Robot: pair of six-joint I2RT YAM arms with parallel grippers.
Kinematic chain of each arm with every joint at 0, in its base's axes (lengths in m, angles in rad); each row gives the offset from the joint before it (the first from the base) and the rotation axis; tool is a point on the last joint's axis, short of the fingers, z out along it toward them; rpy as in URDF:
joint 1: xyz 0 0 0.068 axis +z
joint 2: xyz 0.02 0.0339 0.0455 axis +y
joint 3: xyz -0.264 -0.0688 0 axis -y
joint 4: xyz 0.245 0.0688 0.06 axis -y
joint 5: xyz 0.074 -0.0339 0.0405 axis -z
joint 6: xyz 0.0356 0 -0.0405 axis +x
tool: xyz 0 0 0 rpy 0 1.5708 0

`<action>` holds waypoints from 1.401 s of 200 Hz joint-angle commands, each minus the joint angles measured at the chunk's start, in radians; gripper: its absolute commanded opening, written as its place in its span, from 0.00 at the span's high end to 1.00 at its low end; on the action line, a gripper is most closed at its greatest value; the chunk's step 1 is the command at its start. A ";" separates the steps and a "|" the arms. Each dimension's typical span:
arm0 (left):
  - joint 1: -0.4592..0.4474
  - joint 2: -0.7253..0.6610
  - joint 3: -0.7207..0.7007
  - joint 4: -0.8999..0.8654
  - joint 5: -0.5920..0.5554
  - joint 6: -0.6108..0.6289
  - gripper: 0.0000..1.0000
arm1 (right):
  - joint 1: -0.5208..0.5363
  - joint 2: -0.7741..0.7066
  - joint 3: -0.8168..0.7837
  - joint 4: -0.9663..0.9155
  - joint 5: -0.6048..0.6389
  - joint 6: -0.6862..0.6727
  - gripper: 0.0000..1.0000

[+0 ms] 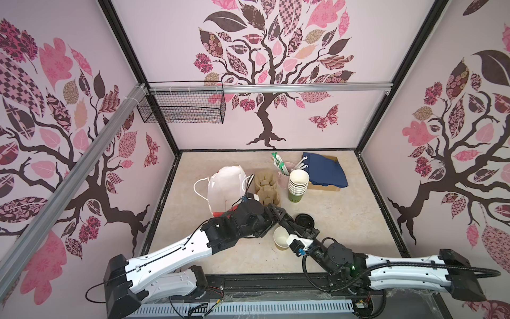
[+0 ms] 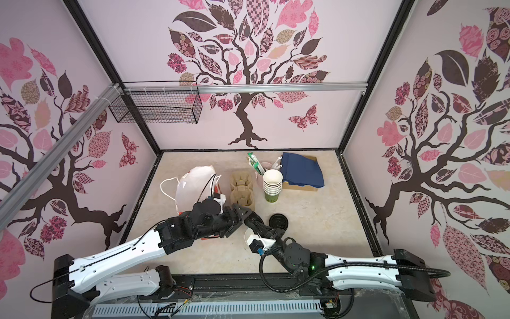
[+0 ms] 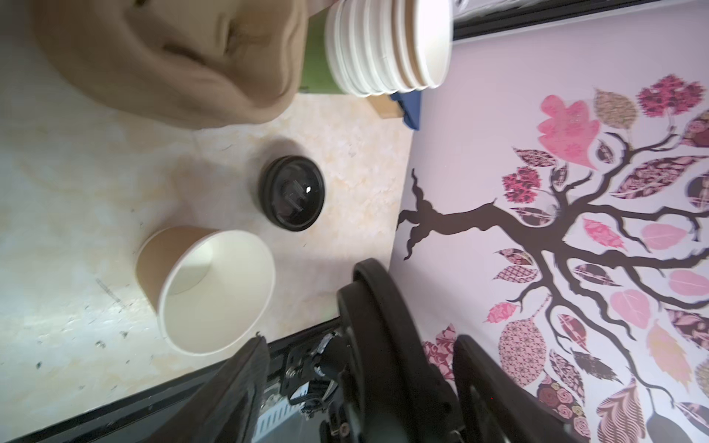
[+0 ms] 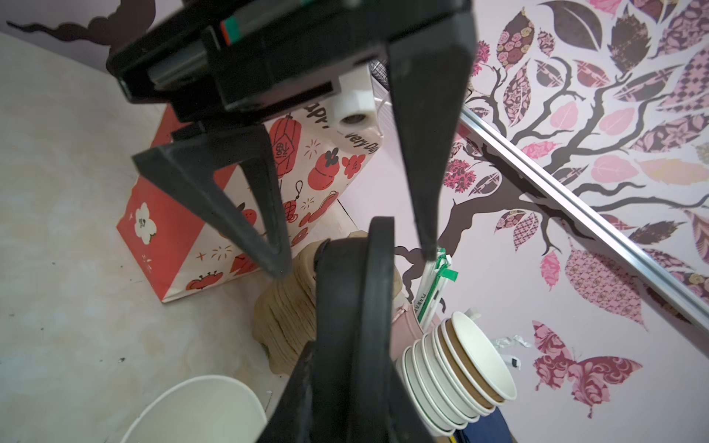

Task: Pack a coffee takeout order
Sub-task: Pass the lid.

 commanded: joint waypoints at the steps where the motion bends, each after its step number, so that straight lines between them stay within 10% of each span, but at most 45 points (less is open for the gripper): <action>1: -0.003 -0.027 0.133 -0.036 -0.106 0.285 0.19 | 0.002 -0.103 0.034 -0.126 -0.003 0.227 0.86; 107: -0.005 -0.066 0.196 0.005 -0.096 1.294 0.19 | -0.203 -0.253 0.304 -0.653 -0.221 1.109 0.91; 178: -0.121 -0.150 0.012 -0.084 -0.086 1.816 0.19 | -0.230 -0.183 0.283 -0.570 -0.409 1.290 0.91; 280: -0.124 -0.145 -0.099 -0.017 0.018 2.116 0.19 | -0.248 -0.145 0.236 -0.537 -0.645 1.382 0.92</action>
